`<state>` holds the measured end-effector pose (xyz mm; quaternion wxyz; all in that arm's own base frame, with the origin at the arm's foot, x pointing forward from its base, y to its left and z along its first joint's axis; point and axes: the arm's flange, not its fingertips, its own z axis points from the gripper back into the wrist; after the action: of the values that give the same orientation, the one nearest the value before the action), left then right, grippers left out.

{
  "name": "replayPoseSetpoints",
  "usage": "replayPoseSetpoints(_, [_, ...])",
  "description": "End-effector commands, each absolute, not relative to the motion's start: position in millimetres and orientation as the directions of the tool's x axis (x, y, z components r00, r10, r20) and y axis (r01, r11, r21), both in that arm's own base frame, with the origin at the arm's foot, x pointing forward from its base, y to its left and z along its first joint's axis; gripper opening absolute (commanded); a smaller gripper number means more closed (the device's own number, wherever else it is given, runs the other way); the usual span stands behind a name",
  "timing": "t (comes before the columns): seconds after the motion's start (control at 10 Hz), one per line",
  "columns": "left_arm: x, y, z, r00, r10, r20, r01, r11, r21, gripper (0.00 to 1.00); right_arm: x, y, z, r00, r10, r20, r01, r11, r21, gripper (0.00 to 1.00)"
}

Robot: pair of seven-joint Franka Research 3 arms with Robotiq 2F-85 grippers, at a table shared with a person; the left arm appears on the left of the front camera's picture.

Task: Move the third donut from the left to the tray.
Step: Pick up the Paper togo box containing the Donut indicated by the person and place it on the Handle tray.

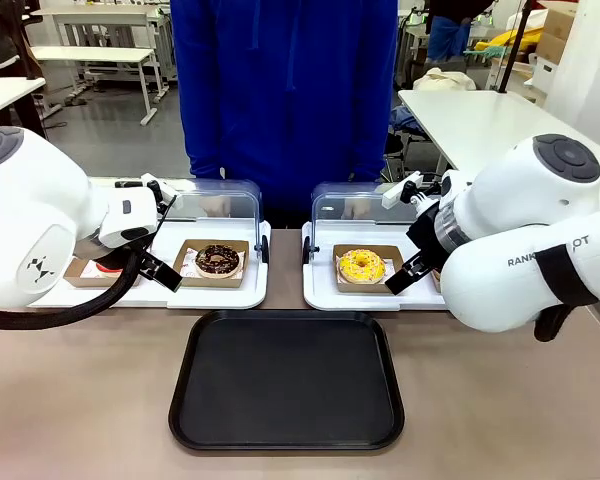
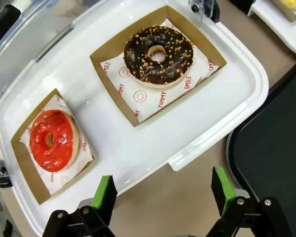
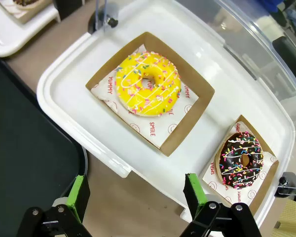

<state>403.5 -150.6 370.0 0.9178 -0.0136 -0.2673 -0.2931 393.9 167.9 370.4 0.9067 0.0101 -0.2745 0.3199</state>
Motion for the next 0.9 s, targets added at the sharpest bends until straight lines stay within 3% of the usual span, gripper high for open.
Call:
replayPoseSetpoints(0.0, [413.2, -133.9, 402.4, 0.681, -0.532, 0.503, 0.595, 0.802, 0.042, 1.00, 398.2, 163.8, 401.7, 0.641, 0.557, 0.528, -0.572, 0.806, -0.155, 1.00])
replayPoseSetpoints(0.2, [424.9, -103.9, 449.5, 0.688, -0.507, 0.519, 0.606, 0.795, -0.026, 1.00, 389.4, 138.9, 467.9, 0.633, 0.501, 0.590, -0.560, 0.823, -0.097, 1.00])
replayPoseSetpoints(0.5, [428.8, -20.2, 495.6, 0.625, -0.529, 0.574, 0.709, 0.692, -0.135, 1.00, 367.3, 48.6, 519.9, 0.596, 0.463, 0.656, -0.628, 0.778, 0.023, 1.00])
replayPoseSetpoints(0.8, [412.4, 72.0, 493.4, 0.456, -0.522, 0.721, 0.825, 0.552, -0.122, 1.00, 328.8, -62.2, 532.4, 0.415, 0.449, 0.791, -0.754, 0.657, 0.023, 1.00])
